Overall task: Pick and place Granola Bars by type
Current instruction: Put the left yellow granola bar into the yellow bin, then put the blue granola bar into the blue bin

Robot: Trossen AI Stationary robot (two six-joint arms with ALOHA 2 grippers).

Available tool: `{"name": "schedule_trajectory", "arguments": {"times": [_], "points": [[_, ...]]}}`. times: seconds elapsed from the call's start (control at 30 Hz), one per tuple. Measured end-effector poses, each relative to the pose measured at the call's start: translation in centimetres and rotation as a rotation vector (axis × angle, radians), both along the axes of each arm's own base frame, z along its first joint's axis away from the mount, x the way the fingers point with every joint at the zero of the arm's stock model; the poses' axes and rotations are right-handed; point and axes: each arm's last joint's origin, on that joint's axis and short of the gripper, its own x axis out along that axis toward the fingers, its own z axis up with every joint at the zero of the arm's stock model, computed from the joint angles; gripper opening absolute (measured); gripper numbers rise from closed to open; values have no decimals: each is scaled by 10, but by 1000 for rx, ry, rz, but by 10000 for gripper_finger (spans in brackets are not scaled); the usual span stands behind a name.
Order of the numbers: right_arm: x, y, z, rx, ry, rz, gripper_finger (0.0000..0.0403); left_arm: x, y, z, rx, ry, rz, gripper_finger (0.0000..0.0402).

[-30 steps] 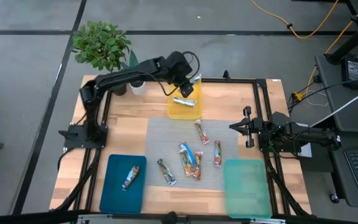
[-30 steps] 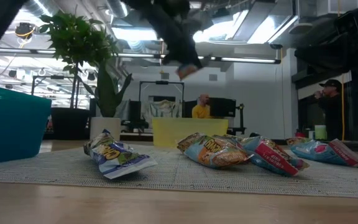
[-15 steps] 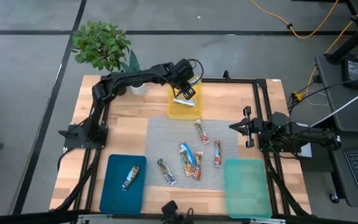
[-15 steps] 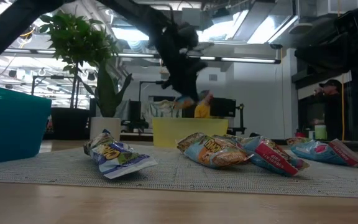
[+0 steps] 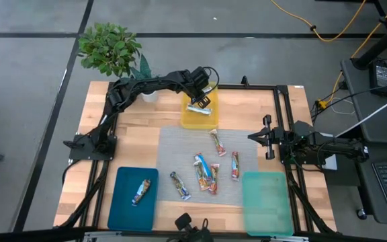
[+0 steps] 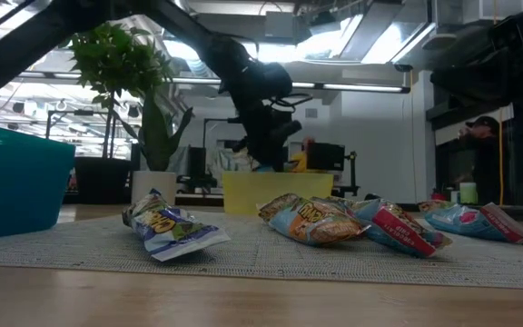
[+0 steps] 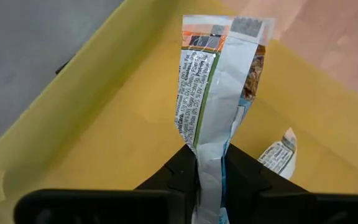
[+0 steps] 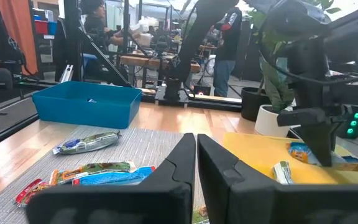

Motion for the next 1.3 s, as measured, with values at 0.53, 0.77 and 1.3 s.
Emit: {"name": "schedule_trajectory", "arguments": {"times": [0.53, 0.77, 1.3], "points": [[0, 0, 0, 0, 0, 0, 22, -1, -4, 4, -67, -24, -89, 127], [0, 0, 0, 0, 0, 0, 22, -9, -35, 43, -83, -33, -205, 131], [0, 0, 0, 0, 1, 0, 22, -50, -178, 165, 70, -134, -513, 119]]}}
